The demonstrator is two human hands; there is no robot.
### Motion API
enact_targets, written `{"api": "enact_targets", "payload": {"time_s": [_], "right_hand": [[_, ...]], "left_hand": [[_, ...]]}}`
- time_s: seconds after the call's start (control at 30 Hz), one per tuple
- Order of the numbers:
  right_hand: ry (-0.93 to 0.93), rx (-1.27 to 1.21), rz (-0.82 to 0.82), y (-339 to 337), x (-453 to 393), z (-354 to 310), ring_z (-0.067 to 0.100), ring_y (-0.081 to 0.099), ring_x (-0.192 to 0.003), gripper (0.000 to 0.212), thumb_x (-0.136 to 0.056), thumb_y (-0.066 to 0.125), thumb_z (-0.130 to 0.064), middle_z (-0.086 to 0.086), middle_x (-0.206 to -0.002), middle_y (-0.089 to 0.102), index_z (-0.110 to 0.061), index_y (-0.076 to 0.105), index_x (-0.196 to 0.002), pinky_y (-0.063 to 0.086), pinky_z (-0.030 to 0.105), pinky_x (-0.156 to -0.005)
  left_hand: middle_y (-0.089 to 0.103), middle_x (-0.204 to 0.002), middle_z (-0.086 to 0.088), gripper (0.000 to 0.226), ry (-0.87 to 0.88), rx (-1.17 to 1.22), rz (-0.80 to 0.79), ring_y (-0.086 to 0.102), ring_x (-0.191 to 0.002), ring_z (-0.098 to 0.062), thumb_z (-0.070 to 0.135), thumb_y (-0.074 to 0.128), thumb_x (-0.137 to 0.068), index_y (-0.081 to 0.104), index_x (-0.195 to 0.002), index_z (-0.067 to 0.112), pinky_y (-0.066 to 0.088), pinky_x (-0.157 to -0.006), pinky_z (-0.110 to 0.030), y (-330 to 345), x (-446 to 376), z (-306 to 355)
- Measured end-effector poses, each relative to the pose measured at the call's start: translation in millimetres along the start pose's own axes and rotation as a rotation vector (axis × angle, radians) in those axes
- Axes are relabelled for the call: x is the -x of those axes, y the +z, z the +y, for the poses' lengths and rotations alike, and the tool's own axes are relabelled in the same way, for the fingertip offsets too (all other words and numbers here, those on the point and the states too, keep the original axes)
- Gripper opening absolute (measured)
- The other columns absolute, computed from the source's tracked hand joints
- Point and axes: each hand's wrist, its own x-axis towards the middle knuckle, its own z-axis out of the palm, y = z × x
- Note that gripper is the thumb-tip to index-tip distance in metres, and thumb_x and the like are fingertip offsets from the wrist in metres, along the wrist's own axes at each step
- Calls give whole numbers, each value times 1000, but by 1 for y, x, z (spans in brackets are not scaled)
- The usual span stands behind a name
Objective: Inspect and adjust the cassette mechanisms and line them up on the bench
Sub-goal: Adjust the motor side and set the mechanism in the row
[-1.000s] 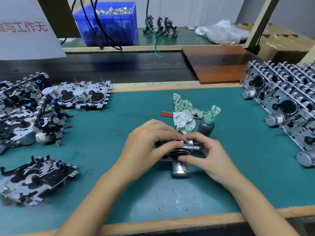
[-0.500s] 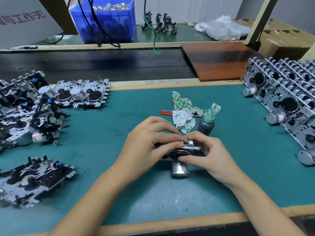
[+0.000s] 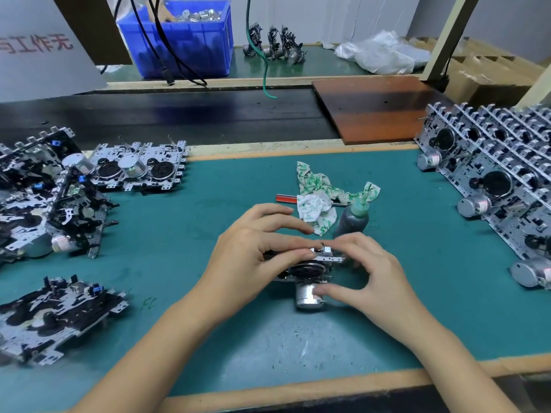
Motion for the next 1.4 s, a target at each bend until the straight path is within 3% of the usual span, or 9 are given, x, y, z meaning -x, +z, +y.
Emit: {"api": "enact_targets", "payload": {"time_s": [0.13,0.33,0.57,0.7,0.8,0.97,1.13,1.23,1.4], "right_hand": [[-111,361,104,4,10,0,13,51,-78,44,-75,59,-59,-11,-84,64,-17,71,-81,39,28,-73],[-83,366,61,0,8,-1,7,46,-82,47,-75,52,-62,-17,-88,65,-22,73,-87,33,28,-75],[59,-103,-10,5,-10,-11,4,50,-90,48,-62,79,-45,-17,-95,58,-47,59,-106,37,13,-80],[103,-313,-44,13,-17,-15,20,57,-93,32,-63,86,-14,-2,-89,62,-28,69,-86,45,33,-87],[112,-381,-41,15,-14,-12,15,57,-88,22,-62,84,-18,3,-89,59,-10,72,-79,43,24,-83],[146,-480,13,17,-14,-16,17,60,-86,38,-56,82,-24,0,-94,64,-26,68,-92,46,26,-81],[180,-591,0,17,-14,-20,12,59,-81,33,-53,81,-21,7,-89,60,-19,67,-83,45,26,-79],[219,-540,-38,14,-17,-19,25,58,-85,32,-56,85,-7,5,-91,59,-21,67,-80,45,35,-83],[208,-530,-35,14,-16,-21,8,59,-85,33,-59,83,4,1,-94,57,-15,69,-82,44,15,-79]], "left_hand": [[68,-99,22,23,7,-6,6,52,-112,-8,41,60,-84,77,-94,29,44,-93,-28,0,0,1],[67,-97,23,28,16,2,21,52,-110,-7,43,55,-84,77,-94,28,45,-92,-29,0,1,0],[65,-98,25,28,14,5,22,51,-111,-7,44,55,-84,77,-94,30,45,-93,-31,0,0,0],[65,-97,25,27,8,22,19,51,-110,-8,43,56,-84,77,-94,29,45,-93,-32,-1,2,-1],[66,-97,22,21,8,7,21,51,-109,-10,39,64,-83,78,-93,26,45,-92,-34,0,2,-1],[65,-98,22,19,30,-8,16,51,-109,-10,36,64,-84,77,-94,27,45,-92,-32,-1,-1,1],[66,-97,19,20,32,-12,31,51,-108,-11,39,63,-84,77,-93,27,46,-90,-34,1,1,0],[68,-96,17,18,41,-10,30,51,-108,-11,35,65,-84,78,-93,25,46,-90,-34,1,0,-1],[66,-96,18,21,52,-30,45,52,-107,-12,38,62,-84,77,-94,27,45,-90,-31,2,1,-1]]}}
